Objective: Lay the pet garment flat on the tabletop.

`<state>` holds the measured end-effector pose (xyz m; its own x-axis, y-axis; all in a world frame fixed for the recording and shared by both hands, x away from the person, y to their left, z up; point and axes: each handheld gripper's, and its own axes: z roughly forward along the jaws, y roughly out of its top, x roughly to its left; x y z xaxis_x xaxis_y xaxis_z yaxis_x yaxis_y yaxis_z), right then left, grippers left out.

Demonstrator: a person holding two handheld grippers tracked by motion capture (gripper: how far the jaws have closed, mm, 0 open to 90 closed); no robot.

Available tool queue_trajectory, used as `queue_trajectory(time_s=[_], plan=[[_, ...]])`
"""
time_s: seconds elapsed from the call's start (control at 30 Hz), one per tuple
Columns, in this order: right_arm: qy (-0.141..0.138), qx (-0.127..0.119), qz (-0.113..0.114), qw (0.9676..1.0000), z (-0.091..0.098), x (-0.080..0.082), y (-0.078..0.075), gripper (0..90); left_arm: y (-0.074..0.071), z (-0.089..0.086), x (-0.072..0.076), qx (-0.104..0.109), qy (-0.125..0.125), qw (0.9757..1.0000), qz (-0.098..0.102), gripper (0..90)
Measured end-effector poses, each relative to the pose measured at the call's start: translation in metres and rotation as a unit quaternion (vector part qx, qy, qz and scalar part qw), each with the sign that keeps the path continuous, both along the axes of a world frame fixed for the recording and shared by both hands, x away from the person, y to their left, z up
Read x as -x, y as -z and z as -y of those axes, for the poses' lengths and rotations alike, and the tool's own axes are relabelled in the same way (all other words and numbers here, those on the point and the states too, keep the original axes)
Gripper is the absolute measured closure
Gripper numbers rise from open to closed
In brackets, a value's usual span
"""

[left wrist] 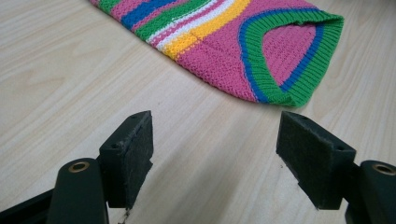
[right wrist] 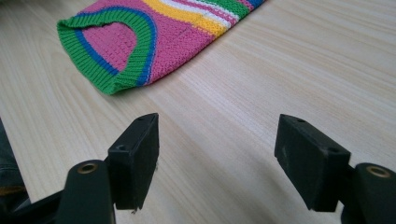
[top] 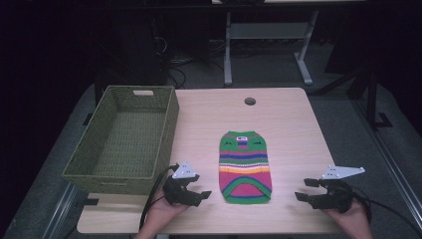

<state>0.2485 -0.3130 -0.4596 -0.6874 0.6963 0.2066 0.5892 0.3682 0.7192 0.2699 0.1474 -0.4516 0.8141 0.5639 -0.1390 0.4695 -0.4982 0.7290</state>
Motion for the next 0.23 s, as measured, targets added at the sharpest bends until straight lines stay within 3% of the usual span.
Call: queue_trajectory(time_s=[0.23], plan=[[0.006, -0.007, 0.007, 0.9999, 0.0035, 0.0043, 0.0007, 27.6, 0.0049, -0.0026, 0.0047, 0.009, -0.005, 0.9999, -0.005, 26.3]])
